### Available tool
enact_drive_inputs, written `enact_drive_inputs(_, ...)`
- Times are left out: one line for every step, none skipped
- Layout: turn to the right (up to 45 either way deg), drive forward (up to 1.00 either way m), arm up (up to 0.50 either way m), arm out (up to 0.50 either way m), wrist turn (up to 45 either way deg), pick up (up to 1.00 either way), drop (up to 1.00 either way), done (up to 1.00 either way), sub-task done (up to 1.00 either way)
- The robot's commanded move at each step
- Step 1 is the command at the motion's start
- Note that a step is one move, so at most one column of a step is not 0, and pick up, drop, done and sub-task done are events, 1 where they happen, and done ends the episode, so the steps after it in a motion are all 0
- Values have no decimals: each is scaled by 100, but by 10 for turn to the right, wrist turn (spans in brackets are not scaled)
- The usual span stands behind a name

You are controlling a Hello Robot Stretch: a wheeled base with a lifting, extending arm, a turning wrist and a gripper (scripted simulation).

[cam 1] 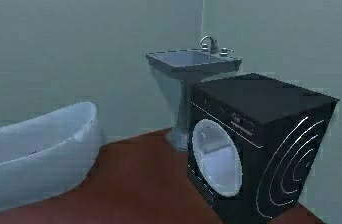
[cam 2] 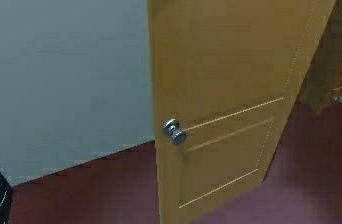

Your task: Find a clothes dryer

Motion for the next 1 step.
enact_drive_inputs(450, 0, 0, 0, 0, 0, 0, 0, 0)
